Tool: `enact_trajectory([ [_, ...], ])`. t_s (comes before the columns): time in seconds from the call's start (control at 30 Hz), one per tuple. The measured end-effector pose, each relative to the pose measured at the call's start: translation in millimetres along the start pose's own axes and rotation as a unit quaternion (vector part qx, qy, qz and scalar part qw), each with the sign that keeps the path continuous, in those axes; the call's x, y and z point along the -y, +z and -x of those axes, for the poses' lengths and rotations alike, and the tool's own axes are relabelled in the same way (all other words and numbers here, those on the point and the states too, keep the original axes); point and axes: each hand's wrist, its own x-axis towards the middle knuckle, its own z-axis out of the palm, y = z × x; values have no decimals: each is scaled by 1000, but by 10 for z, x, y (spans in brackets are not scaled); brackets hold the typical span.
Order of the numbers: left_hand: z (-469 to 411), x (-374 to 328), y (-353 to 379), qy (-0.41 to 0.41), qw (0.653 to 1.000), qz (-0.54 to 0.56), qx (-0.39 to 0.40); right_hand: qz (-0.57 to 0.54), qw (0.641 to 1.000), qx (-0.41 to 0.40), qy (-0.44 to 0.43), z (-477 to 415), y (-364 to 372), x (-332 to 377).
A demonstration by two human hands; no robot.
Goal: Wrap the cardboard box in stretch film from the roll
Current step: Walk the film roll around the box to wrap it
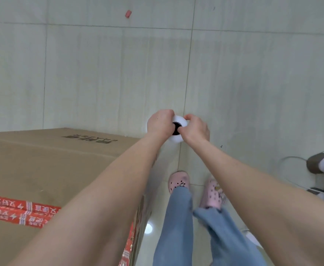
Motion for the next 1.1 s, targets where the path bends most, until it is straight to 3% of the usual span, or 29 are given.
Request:
enact_trajectory([
  [0.2,-158,193,-200,-96,989,105,-31,103,991,-7,-81,-241,-49,444],
  [0.37,-265,488,-362,-213,954,202,-67,131,980,1,-153,-357,74,894],
  [0.47,-254,640,-370,-290,913,273,-89,71,988,25,-134,-346,160,1000],
  [0.57,-258,708,-392,-336,885,315,-66,39,990,111,-83,-316,219,1014],
  [0.67,-271,677,-450,-314,909,272,-42,-1,988,146,-47,-354,235,1084],
  [0.83,-327,591,-567,-178,978,111,-13,-27,980,196,1,-384,236,1104],
  [1.1,-337,514,-591,-137,989,63,-13,3,977,211,8,-444,207,1102],
])
